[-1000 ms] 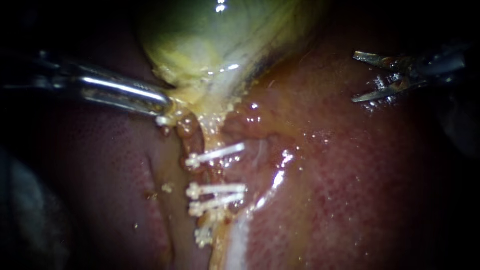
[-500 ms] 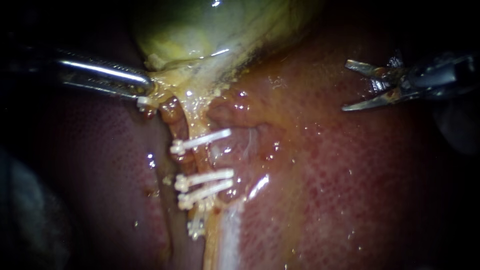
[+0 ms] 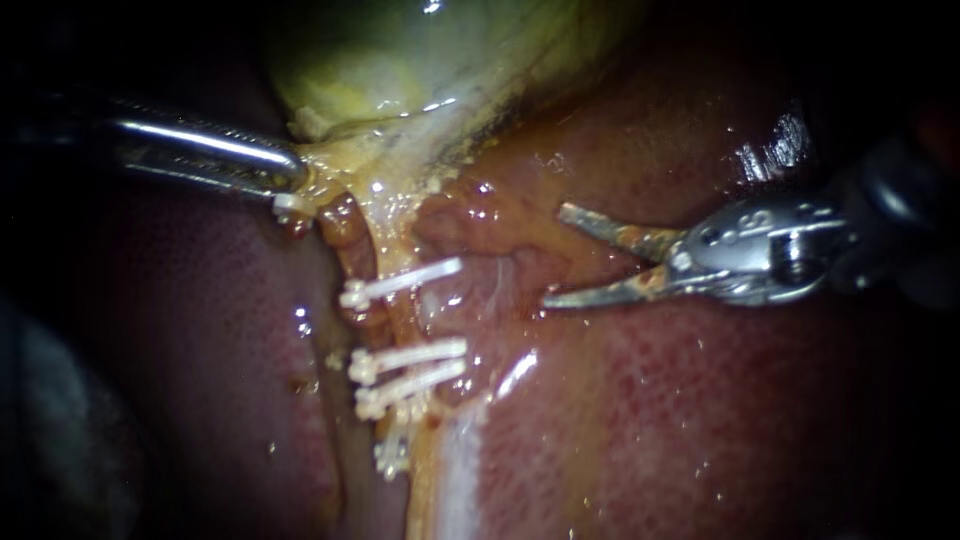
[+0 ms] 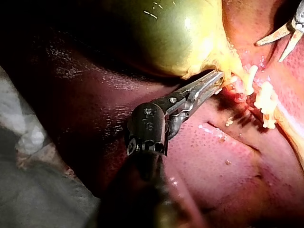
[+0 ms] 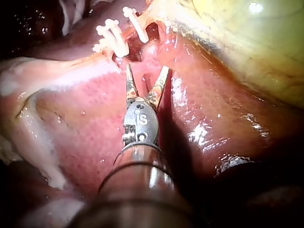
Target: Go to the cutting position right tube
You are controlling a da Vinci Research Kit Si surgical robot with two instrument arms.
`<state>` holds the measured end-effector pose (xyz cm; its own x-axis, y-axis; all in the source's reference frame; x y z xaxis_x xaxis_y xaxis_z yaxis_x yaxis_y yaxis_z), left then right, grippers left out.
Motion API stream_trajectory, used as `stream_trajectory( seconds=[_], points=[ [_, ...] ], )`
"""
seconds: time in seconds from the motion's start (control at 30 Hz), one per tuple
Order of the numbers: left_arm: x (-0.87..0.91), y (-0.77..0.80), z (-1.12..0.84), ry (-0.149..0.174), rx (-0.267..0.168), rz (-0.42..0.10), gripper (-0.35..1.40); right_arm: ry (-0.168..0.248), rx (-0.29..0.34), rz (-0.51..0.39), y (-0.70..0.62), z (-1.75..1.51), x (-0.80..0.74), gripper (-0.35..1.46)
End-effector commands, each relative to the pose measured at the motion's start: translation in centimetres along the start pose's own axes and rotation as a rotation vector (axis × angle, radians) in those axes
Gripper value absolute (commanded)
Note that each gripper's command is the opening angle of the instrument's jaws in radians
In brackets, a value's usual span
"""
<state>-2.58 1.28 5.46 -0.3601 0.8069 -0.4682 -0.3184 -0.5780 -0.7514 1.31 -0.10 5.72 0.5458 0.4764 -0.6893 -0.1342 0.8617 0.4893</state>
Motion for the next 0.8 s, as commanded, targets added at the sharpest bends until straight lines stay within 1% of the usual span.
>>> stream_trajectory(
  seconds=[0.03, 0.17, 0.3, 0.43, 0.8],
  points=[
    [0.0, 0.0, 0.0, 0.0, 0.0, 0.0, -0.35, -0.006, 0.011, -0.001, -0.02, 0.05, -0.01, 1.4],
    [0.0, 0.01, 0.0, 0.0, 0.0, -0.001, -0.35, -0.018, 0.045, 0.016, -0.1, 0.23, -0.03, 1.38],
    [0.0, 0.01, 0.0, 0.0, 0.0, -0.001, -0.35, -0.016, 0.077, 0.03, -0.14, 0.36, -0.03, 1.38],
    [0.0, 0.01, 0.0, 0.0, 0.0, -0.001, -0.35, -0.027, 0.099, 0.04, -0.16, 0.48, -0.03, 1.35],
    [0.0, 0.01, 0.0, 0.0, 0.0, -0.001, -0.35, -0.032, 0.136, 0.049, -0.17, 0.73, -0.06, 1.35]
  ],
)
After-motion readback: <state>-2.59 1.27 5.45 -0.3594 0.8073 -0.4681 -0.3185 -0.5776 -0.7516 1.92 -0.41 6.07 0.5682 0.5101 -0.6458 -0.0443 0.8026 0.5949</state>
